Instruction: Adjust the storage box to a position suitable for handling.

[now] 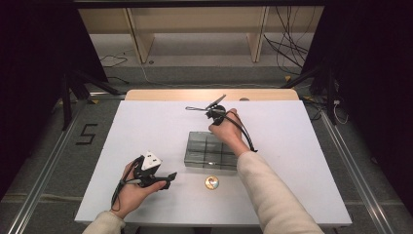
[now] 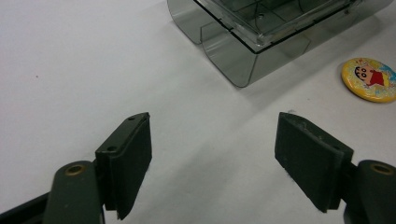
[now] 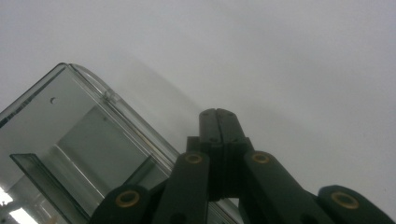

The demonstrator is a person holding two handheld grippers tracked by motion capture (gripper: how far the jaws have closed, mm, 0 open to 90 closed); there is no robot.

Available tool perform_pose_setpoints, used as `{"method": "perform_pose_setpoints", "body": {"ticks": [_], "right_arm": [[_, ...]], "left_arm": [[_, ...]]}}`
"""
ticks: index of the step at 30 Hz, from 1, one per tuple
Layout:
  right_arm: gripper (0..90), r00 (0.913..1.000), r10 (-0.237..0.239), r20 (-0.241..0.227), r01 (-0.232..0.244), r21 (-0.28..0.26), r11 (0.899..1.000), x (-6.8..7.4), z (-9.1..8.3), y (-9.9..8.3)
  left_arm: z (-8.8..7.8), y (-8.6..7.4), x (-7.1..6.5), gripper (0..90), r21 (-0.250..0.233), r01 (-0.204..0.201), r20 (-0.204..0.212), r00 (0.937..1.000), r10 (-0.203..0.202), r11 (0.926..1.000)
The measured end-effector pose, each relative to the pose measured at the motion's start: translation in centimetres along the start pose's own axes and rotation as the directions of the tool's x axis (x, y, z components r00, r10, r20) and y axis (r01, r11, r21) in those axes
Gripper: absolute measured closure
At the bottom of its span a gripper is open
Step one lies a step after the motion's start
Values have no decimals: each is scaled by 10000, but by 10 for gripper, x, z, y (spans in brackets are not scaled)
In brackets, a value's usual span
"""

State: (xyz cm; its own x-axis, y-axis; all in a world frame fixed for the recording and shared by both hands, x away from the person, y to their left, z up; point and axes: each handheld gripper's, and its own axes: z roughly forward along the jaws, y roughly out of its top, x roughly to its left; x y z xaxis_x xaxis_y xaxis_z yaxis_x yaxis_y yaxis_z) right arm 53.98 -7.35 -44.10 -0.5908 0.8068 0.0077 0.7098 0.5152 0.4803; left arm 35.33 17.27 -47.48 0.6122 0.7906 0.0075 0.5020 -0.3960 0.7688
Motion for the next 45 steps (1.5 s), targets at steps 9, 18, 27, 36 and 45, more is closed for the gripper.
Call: {"method": "perform_pose_setpoints", "body": {"ticks": [9,18,27,36,45], "right_arm": [[900,9982,-423,-426,423,-11,9991,10,1,-6],[900,9943,-852,-647,849,-70,9964,20,0,-10],[900,9926,-990,-705,983,-128,9951,24,-2,-11],[699,9905,-1362,-175,1299,-2022,9707,20,-37,-35],[458,9915,-1292,-179,1125,-3829,9169,-1,-86,-110]], "left_arm": [[-2,0,0,273,-41,10,-38,10000,-10,10000],[-5,-2,1,274,-28,29,-34,10000,-29,10000],[-6,-4,1,276,40,35,17,10000,-35,10000],[-8,-8,-1,289,2,206,345,9992,-206,9998],[-12,-12,-5,288,-280,238,558,9982,-222,9993]]}}
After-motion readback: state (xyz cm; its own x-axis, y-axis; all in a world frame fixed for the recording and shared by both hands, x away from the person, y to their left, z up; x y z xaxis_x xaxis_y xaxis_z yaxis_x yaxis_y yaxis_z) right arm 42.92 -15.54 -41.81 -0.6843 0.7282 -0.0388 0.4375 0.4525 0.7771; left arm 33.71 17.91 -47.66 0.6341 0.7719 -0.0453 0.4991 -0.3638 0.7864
